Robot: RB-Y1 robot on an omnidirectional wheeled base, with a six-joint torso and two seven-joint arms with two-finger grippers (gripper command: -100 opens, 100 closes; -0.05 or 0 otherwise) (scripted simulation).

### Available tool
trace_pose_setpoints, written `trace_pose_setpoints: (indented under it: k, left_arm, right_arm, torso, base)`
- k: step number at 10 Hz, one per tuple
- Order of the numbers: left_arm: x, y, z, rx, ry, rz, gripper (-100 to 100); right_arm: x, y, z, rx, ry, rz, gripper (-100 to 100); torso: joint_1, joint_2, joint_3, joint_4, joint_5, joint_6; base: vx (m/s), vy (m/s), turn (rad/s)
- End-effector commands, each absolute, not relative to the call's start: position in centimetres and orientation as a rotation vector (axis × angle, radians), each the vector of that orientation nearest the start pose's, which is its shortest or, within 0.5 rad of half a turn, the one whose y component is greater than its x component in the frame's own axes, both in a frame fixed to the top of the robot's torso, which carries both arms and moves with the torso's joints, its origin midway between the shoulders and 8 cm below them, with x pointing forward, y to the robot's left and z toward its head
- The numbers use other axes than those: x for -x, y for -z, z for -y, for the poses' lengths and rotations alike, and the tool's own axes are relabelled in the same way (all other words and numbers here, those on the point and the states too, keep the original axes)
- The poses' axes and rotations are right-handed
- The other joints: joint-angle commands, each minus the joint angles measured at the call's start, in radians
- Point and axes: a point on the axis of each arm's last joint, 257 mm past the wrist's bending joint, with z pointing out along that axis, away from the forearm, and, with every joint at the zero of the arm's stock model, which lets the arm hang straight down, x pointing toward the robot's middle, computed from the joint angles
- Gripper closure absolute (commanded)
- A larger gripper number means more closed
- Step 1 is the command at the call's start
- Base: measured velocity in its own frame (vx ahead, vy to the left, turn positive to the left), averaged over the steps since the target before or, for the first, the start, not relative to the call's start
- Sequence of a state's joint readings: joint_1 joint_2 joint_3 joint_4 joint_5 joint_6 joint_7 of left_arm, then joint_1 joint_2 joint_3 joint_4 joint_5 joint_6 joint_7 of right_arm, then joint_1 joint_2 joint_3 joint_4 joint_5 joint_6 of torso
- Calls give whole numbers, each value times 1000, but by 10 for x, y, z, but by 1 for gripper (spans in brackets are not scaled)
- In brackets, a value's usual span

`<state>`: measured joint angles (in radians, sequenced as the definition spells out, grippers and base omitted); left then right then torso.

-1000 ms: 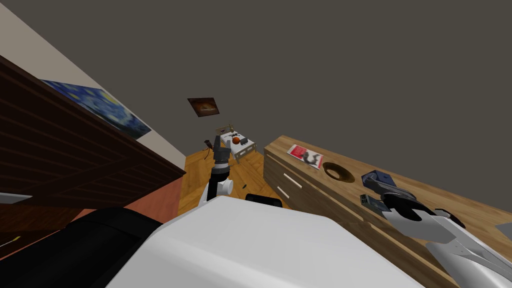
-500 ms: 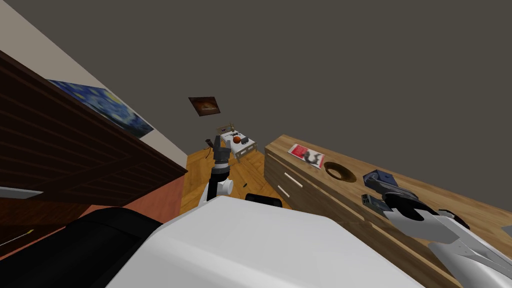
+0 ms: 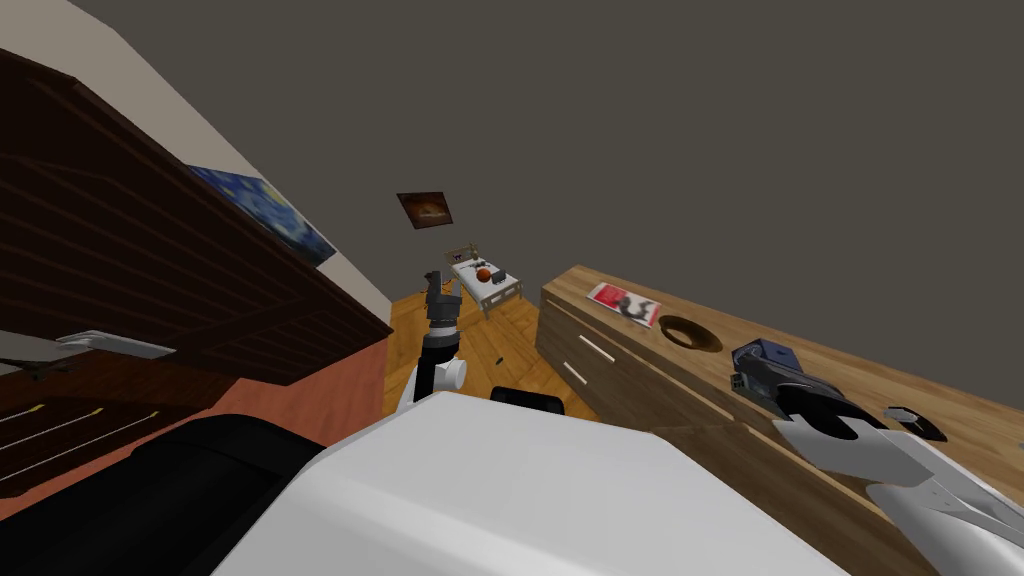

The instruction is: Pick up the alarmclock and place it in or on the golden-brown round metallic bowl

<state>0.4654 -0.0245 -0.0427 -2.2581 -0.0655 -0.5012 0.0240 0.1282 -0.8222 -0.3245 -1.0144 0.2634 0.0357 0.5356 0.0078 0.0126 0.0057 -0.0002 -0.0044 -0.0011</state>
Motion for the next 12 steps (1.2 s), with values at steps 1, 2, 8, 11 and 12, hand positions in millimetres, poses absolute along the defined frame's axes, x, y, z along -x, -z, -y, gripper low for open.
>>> trace_pose_setpoints:
  k: [1,2,8,11,12]
  left_arm:
    - [-353,-26,-256,639,1341,-618,0]
    - [-353,-26,-256,639,1341,-618,0]
    - [-353,-26,-256,639,1341,-618,0]
    - [-353,-26,-256,639,1341,-618,0]
    - [-353,-26,-256,639,1341,-618,0]
  right_arm:
    - [-361,251,764,-605,536,-1777,100]
    - [-362,247,767,-622,525,-1767,100]
    - [-367,214,784,-701,488,-1710,100]
    - [-370,195,792,-700,504,-1697,100]
    - [-370,187,795,-692,522,-1700,100]
  torso:
    - [0,0,0,0,0,0]
    - [0,3,2,1,0,0]
    - [4,2,2,1,1,0]
    - [3,-6,-3,0,2,0]
    - [-1,-8,-4,-1,0,0]
  base:
    - [-239,130,140]
    - [-230,118,118]
    - [-160,159,125]
    - [-32,145,60]
    - [29,74,40]
